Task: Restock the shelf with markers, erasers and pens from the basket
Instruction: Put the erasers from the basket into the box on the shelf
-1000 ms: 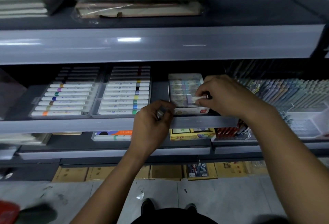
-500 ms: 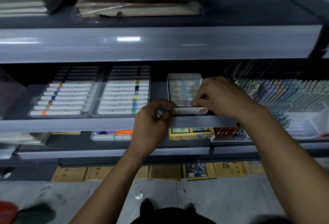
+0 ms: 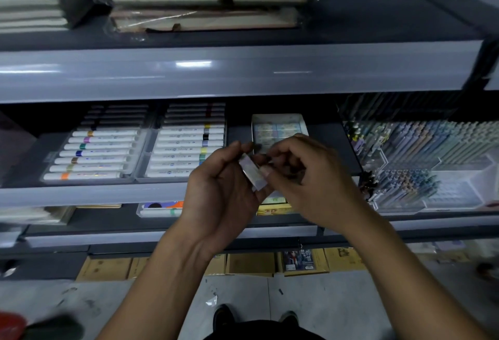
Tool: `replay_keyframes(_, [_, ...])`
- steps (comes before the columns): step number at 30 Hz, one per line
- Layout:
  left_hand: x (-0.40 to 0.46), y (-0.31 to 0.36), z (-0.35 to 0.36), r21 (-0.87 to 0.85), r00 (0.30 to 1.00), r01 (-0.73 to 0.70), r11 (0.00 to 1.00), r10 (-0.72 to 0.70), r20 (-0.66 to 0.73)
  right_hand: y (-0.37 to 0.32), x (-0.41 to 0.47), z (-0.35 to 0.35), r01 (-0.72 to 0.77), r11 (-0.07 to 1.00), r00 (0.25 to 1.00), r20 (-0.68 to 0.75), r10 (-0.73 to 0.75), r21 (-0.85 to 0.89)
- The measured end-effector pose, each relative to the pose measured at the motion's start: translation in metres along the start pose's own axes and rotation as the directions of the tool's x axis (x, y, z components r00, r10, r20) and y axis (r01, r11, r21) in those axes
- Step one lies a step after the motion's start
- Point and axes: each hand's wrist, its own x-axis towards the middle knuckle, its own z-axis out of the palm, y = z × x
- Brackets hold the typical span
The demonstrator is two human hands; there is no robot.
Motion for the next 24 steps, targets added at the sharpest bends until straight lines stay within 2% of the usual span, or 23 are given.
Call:
replay_keyframes(2, [-0.002,-0.001,0.003,-0.011,0.999,0.018,1.0,-0.017,0.042,-0.006,-0.004,0.006,0.007,1.0,1.0,0.027,-0.007,-0.005])
replay_keyframes(8, [-0.004,0.001,0.005,0.01,0.999,0.037,0.999,-0.038,0.033,-0.005,-0.006,0.009,0.015,0.995,1.0,0.013,-0.014,-0.102])
replay_keyframes(10, [-0.004,0.001,0.004,0.031,0.999,0.033,0.999,-0.034,0.017,-0.001,-0.005,0.009,0.012,0.997,1.0,0.003,-0.012,-0.083])
replay_keyframes(14, [0.004,0.001,-0.001,0.208,0.99,-0.032,0.978,0.06,-0.129,0.009,-0.004,0.003,-0.065,0.991,0.998,0.02,0.064,0.116])
replay_keyframes(16, [0.012,0.004,-0.004,0.406,0.956,-0.074,0.911,0.181,-0.231,0.014,-0.002,-0.001,-0.084,0.984,0.996,0.018,0.082,0.159])
replay_keyframes(18, [0.026,0.011,-0.007,0.678,0.903,-0.065,0.732,0.333,-0.273,0.021,0.0,-0.005,-0.099,0.98,0.995,0.002,0.1,0.172])
replay_keyframes(20, [0.046,0.021,-0.008,0.901,0.848,-0.024,0.434,0.485,-0.211,0.026,0.002,-0.008,-0.115,0.98,0.993,-0.015,0.119,0.165])
replay_keyframes(22, [0.066,0.033,-0.009,0.996,0.821,0.046,0.074,0.565,-0.079,0.031,0.005,-0.011,-0.121,0.982,0.992,-0.029,0.126,0.145])
replay_keyframes(24, [0.083,0.041,-0.011,0.962,0.85,0.151,-0.227,0.527,-0.009,0.034,0.006,-0.013,-0.107,0.989,0.993,-0.042,0.112,0.102])
